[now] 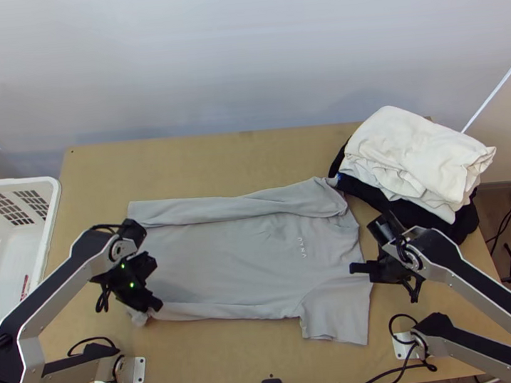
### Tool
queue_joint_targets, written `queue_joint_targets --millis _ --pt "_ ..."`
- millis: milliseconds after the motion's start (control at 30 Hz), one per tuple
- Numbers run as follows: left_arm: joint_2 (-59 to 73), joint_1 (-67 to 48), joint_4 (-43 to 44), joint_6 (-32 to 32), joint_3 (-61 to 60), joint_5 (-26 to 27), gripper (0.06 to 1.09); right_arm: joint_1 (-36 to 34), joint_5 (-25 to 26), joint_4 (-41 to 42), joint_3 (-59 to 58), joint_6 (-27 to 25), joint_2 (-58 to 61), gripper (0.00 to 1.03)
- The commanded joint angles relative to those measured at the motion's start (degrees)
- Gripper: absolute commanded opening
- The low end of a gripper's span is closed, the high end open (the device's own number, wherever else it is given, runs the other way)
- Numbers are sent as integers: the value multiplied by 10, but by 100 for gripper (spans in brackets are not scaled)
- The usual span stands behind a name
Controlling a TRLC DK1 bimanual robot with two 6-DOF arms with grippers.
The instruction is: Fold the t-shirt
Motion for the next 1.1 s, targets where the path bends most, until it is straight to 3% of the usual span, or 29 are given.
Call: queue_joint_targets --millis 0,467,1067 --pt "18 27 5 -8 55 14 10 1 -1 -15 49 5 17 3" --pt "46 95 9 32 118 15 10 -22 11 -24 172 -3 84 3" --pt "85 108 27 54 208 32 10 -55 64 -26 366 0 245 3"
